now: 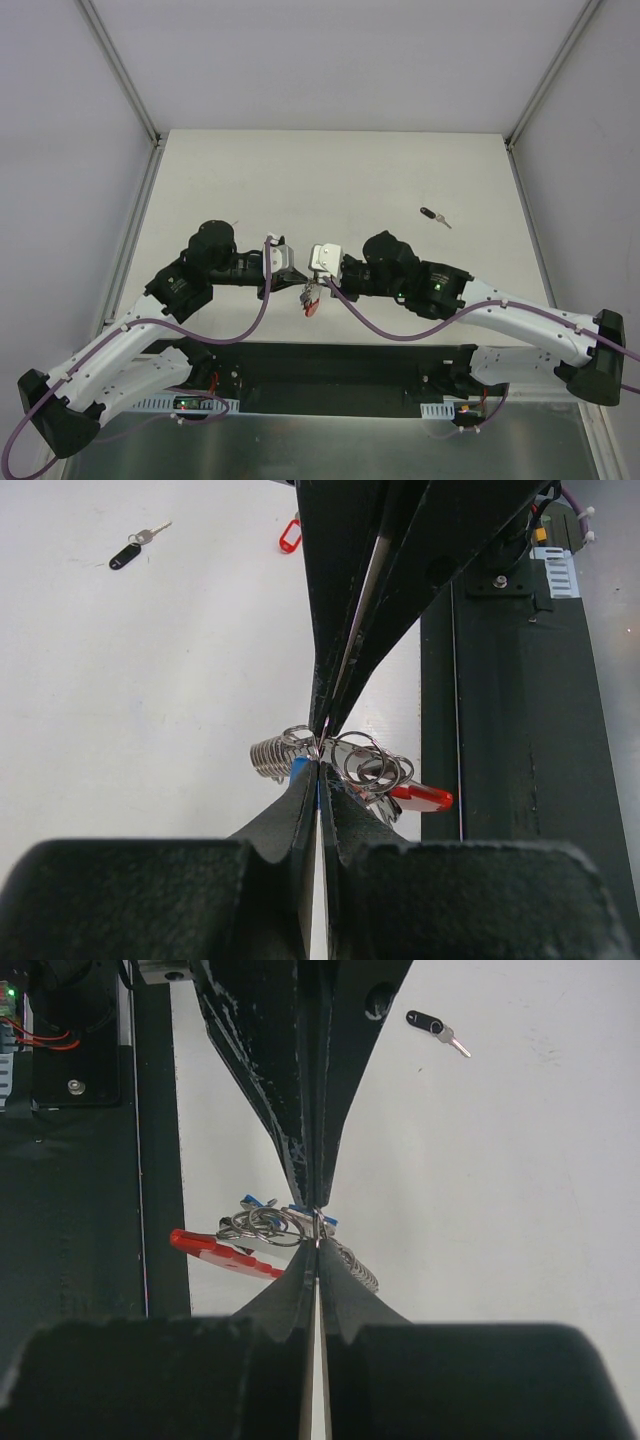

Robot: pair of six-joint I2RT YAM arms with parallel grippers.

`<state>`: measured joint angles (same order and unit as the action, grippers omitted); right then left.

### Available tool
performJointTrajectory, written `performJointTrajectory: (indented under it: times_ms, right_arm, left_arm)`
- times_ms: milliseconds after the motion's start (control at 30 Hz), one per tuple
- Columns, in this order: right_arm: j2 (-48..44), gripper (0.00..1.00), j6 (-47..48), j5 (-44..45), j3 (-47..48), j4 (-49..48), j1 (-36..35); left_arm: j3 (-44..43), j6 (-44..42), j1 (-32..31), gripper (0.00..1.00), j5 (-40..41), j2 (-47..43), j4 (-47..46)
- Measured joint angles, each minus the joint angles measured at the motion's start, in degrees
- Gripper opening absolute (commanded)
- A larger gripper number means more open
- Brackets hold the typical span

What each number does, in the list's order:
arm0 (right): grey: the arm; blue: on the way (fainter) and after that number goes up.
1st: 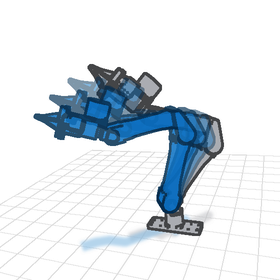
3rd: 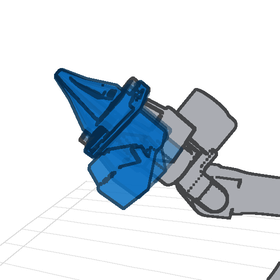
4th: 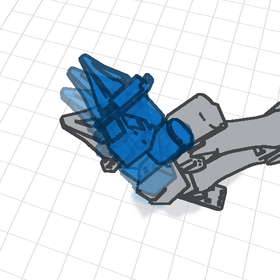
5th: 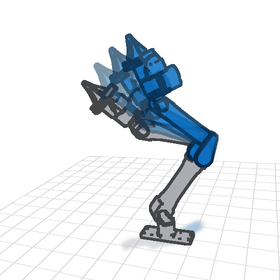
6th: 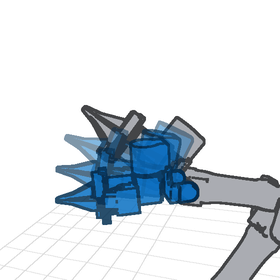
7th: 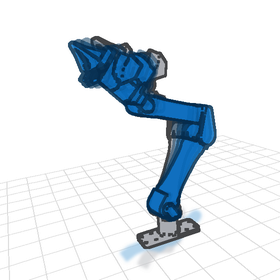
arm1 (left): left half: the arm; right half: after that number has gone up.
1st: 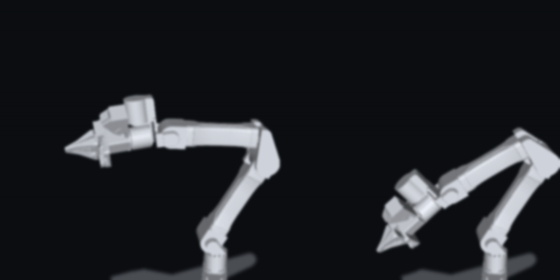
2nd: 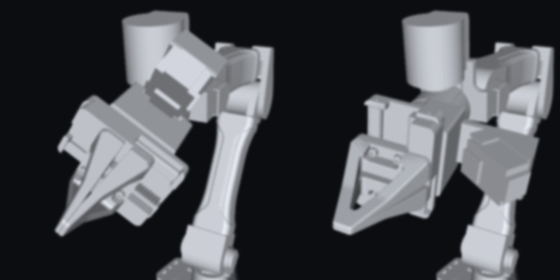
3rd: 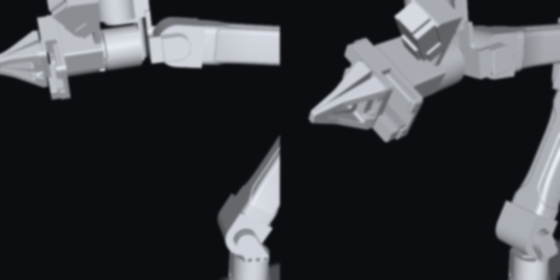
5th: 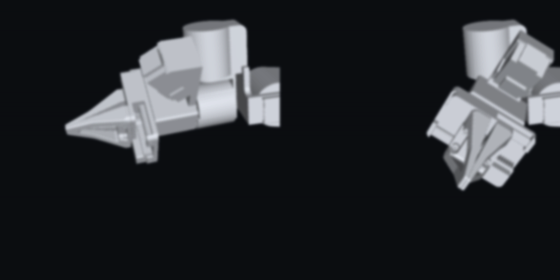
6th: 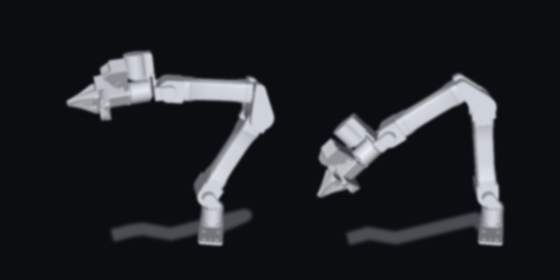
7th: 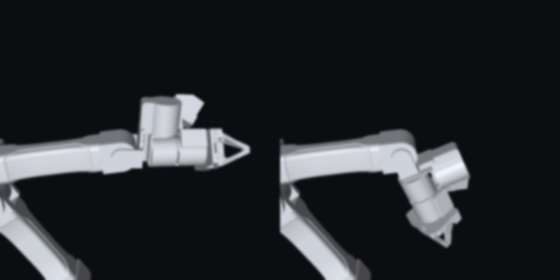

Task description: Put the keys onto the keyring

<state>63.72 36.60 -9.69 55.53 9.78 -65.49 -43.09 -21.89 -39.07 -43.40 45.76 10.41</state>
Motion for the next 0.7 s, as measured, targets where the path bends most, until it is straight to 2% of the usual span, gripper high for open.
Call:
performJointTrajectory:
  times_ms: [700]
  right_arm:
    - [-2.1, 0.02, 3.4, 0.9, 1.4, 6.4, 0.0]
  left_arm:
    - [0.8, -1.5, 0.0, 0.00, 0.1, -1.0, 0.1]
